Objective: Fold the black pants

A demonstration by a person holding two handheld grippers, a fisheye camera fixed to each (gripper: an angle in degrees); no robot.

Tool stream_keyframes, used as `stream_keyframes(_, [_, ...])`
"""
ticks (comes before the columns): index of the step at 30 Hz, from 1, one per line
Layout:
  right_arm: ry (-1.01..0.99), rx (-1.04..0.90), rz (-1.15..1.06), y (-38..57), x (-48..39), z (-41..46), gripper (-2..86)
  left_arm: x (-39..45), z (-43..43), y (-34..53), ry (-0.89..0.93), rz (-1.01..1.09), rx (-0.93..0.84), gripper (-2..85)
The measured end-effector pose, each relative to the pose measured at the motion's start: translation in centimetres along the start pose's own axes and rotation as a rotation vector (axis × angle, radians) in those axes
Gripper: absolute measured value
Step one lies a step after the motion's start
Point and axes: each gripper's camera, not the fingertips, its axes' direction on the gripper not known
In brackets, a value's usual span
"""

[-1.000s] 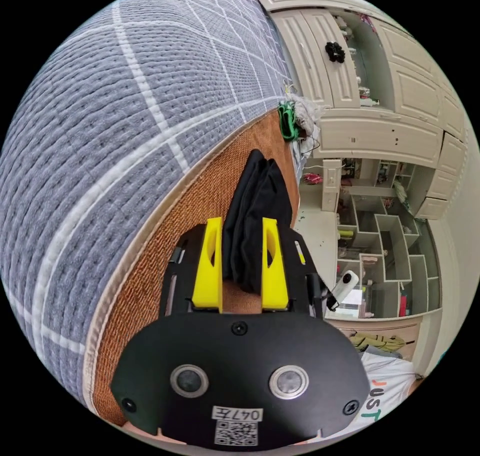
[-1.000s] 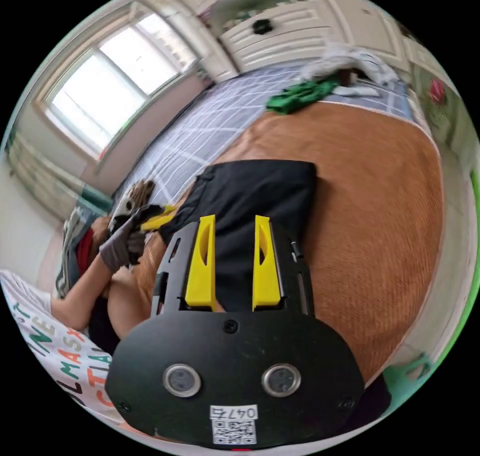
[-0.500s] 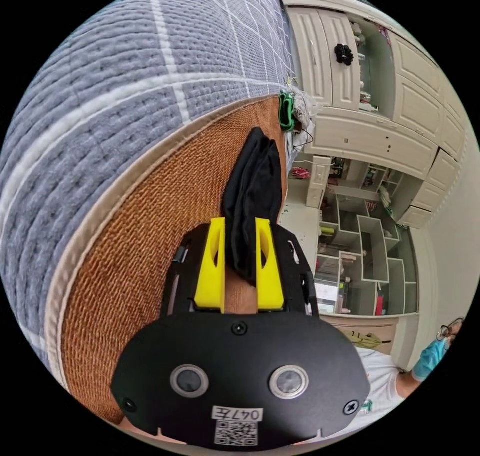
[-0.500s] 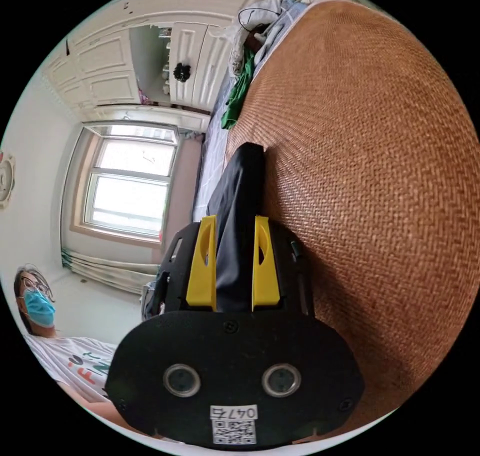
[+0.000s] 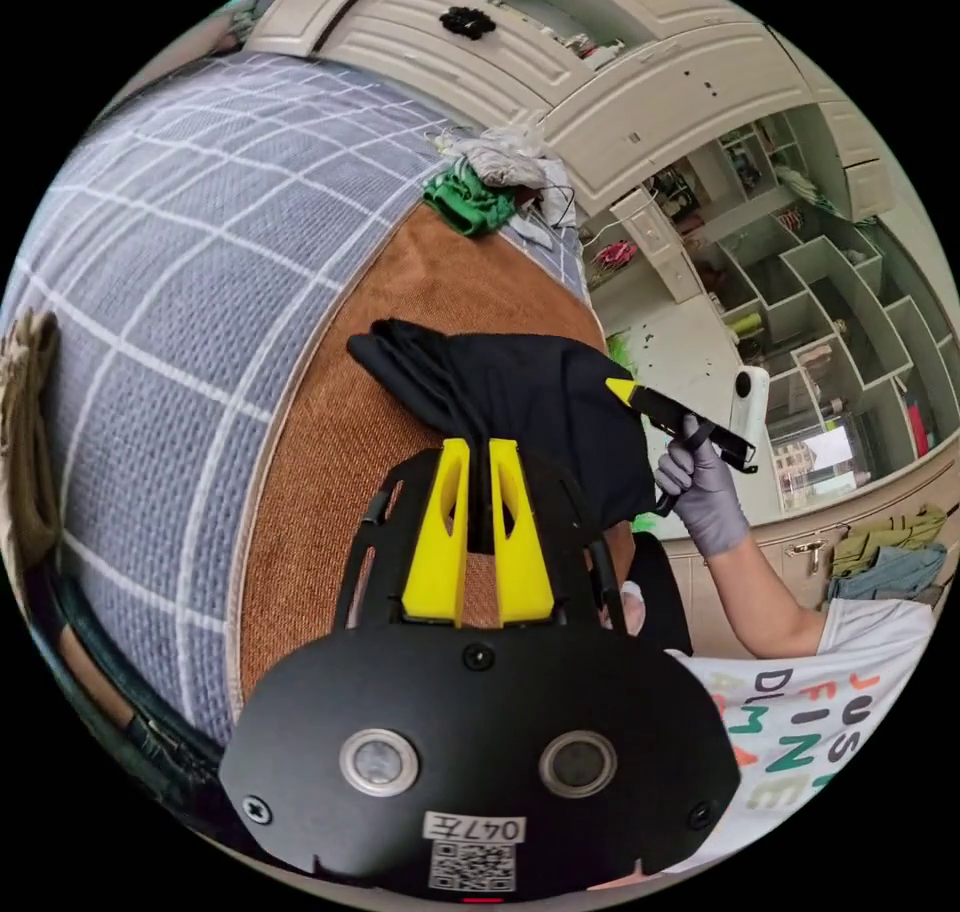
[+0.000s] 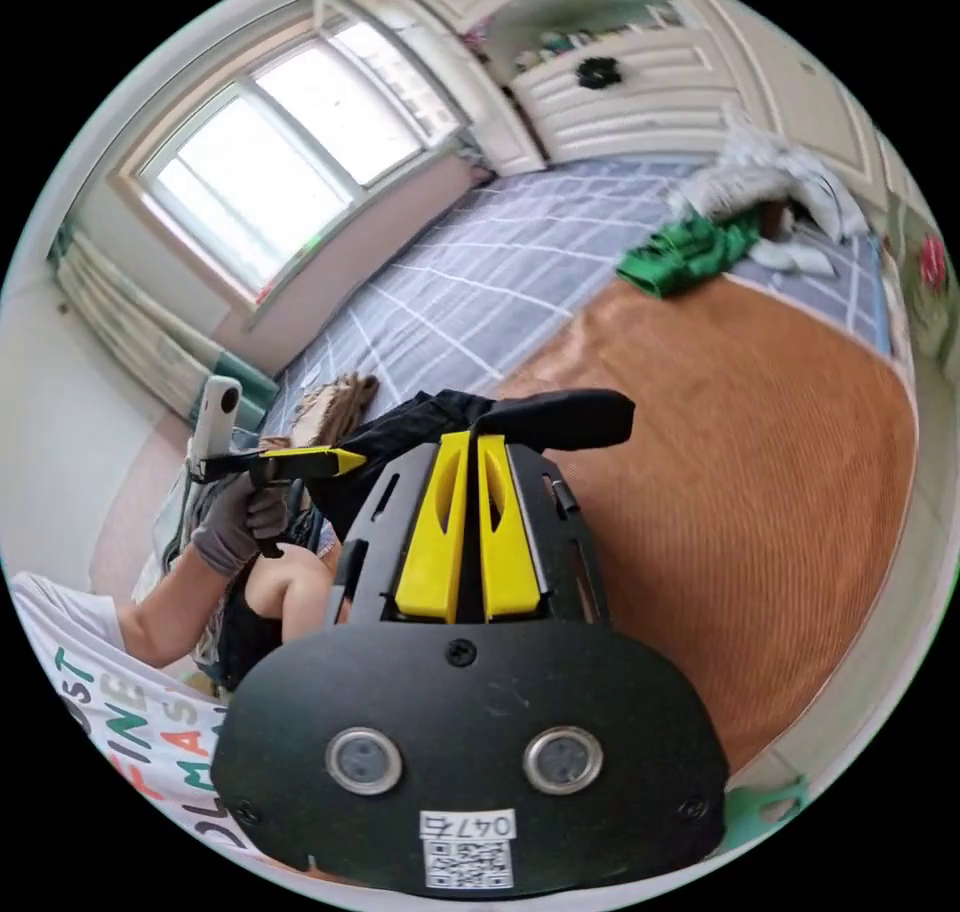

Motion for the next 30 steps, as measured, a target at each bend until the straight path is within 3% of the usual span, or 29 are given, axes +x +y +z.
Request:
stream_keyframes(5, [-0.185, 0.119, -0.208, -13.4, -10.9, 0.0, -0.8, 0.9, -20.7, 0.9, -0.198, -0.014, 0.162, 3.1])
stream_keyframes(9, [-0.319, 0.165, -0.288, -21.9, -18.6, 3.5, -0.8, -4.0, -39.2, 2.1, -0.355, -0.108, 0.265, 3.2])
stream_keyframes(13, [-0.443, 0.065, -0.227, -28.6, -24.9, 12.9, -0.4, -13.9, -50.3, 4.7, -0.493, -0.300, 0.257, 3.7])
stream_keyframes(16, [-0.369, -0.050, -0.171, -28.4, -25.6, 21.7, 3.2, -23.5, -55.5, 10.4, -0.629, -0.516, 0.220, 5.9])
stream_keyframes(18, [-0.314, -0.176, -0.170, -26.7, -24.4, 25.4, 7.7, -27.6, -59.5, 17.1, -0.585, -0.631, 0.278, 11.9])
stream_keyframes(22, [-0.483, -0.185, -0.195, -20.6, -18.6, 23.3, 8.8, -23.2, -67.0, 27.5, -0.445, -0.537, 0.553, 16.2])
stream_keyframes(24, [-0.592, -0.165, -0.163, -18.1, -16.0, 20.8, 8.7, -16.7, -69.6, 33.9, -0.440, -0.444, 0.666, 15.5])
stream_keyframes(30, [-0.727, -0.200, -0.225, -10.9, -13.9, 12.1, 8.8, -4.6, -66.8, 49.4, -0.515, -0.266, 0.894, 10.5])
